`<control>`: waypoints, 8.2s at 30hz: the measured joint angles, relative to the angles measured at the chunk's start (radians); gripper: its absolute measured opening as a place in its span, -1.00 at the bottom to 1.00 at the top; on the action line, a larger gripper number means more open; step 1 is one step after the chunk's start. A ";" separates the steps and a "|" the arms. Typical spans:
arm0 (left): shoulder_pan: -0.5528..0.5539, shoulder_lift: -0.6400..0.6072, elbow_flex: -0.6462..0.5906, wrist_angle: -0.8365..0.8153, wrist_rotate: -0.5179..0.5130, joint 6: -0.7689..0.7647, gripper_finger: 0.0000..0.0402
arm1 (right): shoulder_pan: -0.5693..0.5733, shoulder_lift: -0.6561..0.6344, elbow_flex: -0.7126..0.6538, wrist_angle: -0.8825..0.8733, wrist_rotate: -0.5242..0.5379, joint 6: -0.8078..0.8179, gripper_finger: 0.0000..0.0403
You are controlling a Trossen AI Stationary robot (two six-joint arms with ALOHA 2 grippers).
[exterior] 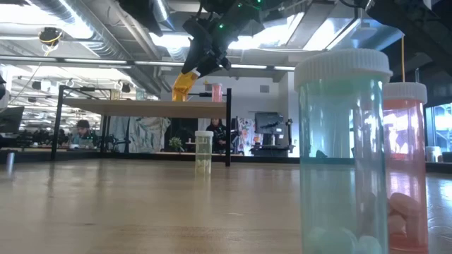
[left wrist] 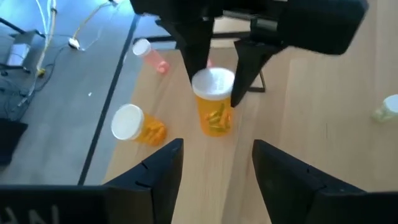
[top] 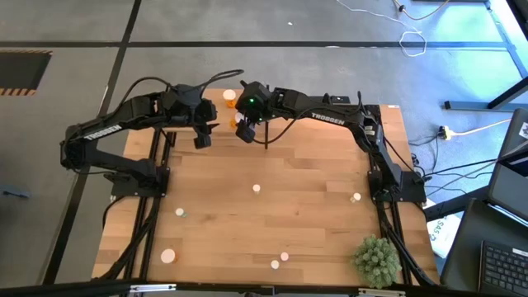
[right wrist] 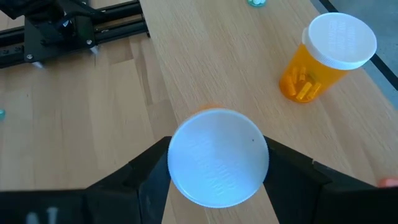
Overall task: Pick and place medicine bottles onto shelf by color
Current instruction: Put the top big orange pill bottle on the shelf aligned with the orange pill bottle on the shelf
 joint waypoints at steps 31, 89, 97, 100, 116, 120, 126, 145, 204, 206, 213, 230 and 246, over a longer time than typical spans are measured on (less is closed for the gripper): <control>-0.054 0.004 0.000 -0.006 -0.111 0.148 -0.02 | -0.003 0.000 0.000 0.015 0.001 0.000 0.11; 0.060 0.004 -0.152 0.101 0.164 -0.134 -0.02 | 0.071 0.000 0.000 0.181 -0.115 -0.203 0.11; 0.062 0.004 -0.152 0.101 0.156 -0.114 -0.02 | 0.071 -0.001 0.000 0.187 -0.117 -0.203 0.11; 0.061 0.009 -0.152 0.091 0.155 -0.112 -0.02 | 0.071 -0.001 0.000 0.188 -0.120 -0.203 0.11; 0.057 0.064 -0.152 0.078 0.158 -0.110 -0.02 | 0.072 0.000 -0.001 0.197 -0.125 -0.200 0.11; 0.057 0.064 -0.152 0.078 0.158 -0.110 -0.02 | 0.072 0.000 -0.001 0.199 -0.124 -0.200 0.11; 0.057 0.064 -0.152 0.079 0.158 -0.110 -0.04 | 0.072 0.000 -0.001 0.200 -0.123 -0.199 0.11; 0.057 0.064 -0.152 0.080 0.158 -0.110 -0.14 | 0.071 0.000 -0.001 0.199 -0.122 -0.198 0.11; 0.057 0.065 -0.153 0.092 0.133 -0.113 -0.13 | 0.070 0.000 0.001 0.195 0.006 -0.181 0.30; 0.057 0.065 -0.153 0.092 0.132 -0.113 -0.13 | 0.070 -0.001 0.001 0.195 0.005 -0.181 0.30; 0.057 0.064 -0.153 0.092 0.131 -0.115 -0.13 | 0.071 0.000 0.001 0.194 0.005 -0.181 0.30; 0.057 0.064 -0.153 0.087 0.129 -0.111 -0.30 | 0.070 0.000 0.001 0.194 0.003 -0.181 0.30; 0.057 0.064 -0.153 0.092 0.128 -0.110 -0.32 | 0.071 -0.001 0.001 0.195 0.003 -0.181 0.30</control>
